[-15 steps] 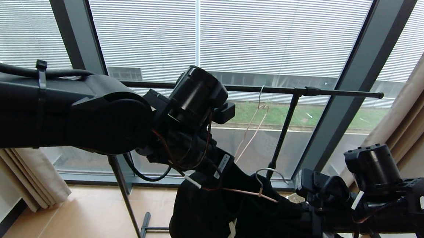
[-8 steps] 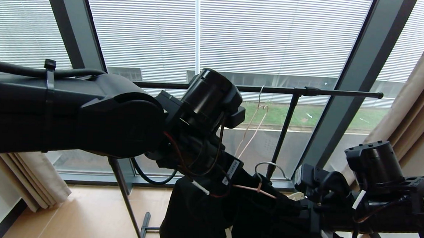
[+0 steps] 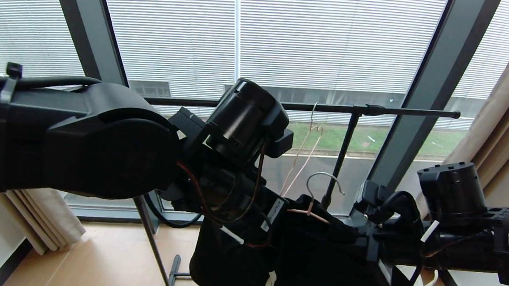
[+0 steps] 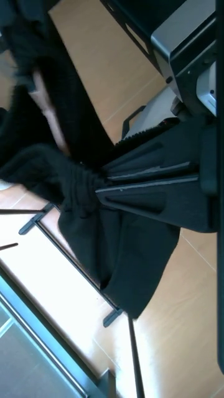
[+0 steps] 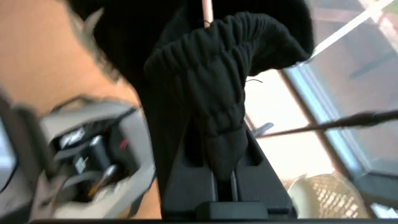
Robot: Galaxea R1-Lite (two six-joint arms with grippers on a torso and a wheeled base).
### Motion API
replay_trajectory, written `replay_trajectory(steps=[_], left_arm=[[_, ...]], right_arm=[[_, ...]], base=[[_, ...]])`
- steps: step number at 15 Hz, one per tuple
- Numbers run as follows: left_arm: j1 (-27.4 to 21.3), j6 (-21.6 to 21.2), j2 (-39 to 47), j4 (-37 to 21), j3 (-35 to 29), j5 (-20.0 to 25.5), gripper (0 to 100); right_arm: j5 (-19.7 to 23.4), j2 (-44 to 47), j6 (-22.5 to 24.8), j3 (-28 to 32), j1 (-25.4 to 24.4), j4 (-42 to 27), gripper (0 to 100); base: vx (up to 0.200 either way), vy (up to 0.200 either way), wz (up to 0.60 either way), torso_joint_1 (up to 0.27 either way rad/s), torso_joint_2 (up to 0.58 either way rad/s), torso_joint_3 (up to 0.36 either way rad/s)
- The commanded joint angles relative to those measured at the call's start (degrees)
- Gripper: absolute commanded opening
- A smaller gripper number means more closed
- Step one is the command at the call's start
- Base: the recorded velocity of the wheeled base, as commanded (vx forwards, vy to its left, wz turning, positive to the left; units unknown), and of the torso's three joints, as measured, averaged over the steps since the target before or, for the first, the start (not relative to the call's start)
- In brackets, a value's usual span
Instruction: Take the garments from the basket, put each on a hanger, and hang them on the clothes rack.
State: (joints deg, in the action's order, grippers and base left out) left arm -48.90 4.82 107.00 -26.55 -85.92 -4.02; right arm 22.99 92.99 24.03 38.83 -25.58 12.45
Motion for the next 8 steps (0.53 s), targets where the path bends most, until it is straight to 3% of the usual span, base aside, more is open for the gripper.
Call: replay_trajectory(steps=[1, 5, 8], left_arm=[[-0.2, -0.1, -0.7, -0.1, 0.7, -0.1, 0], [-0.1, -0.1, -1.0, 0.0, 1.7, 0.0, 0], [0.0, -0.2, -0.6, 0.0, 2.2, -0.1, 0]], right_arm=[[0.0, 0.0, -1.4, -0.8, -0.2, 1.8, 0], [0.3, -0.1, -4.6, -1.5, -1.1, 5.2, 0], [2.1, -0.1, -6.8, -4.5, -1.5, 12.3, 0]], base=[[0.000, 0.000, 0.00, 0.000, 0.00, 0.000], [0.000, 0.000, 0.00, 0.000, 0.00, 0.000], [0.000, 0.000, 0.00, 0.000, 0.00, 0.000]])
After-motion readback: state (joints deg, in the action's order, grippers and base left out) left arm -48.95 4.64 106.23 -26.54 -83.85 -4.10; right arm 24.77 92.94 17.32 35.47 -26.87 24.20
